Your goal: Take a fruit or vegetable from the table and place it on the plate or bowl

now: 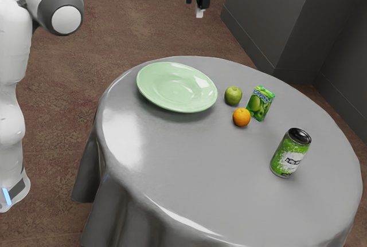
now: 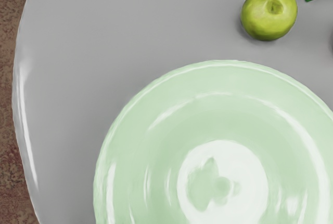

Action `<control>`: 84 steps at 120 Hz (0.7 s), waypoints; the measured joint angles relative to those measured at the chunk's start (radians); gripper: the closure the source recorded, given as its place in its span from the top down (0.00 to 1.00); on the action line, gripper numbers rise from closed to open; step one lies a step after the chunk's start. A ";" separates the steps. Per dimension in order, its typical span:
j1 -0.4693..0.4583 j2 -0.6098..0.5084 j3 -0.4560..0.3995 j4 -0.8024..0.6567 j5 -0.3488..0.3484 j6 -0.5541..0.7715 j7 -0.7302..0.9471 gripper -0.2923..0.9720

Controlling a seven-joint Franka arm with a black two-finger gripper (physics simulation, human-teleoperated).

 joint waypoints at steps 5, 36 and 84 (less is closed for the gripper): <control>-0.008 0.027 -0.003 -0.001 -0.002 0.010 0.000 0.77; -0.102 0.170 -0.053 -0.006 -0.036 0.078 -0.082 0.77; -0.202 0.358 -0.106 -0.008 -0.018 0.372 -0.173 0.77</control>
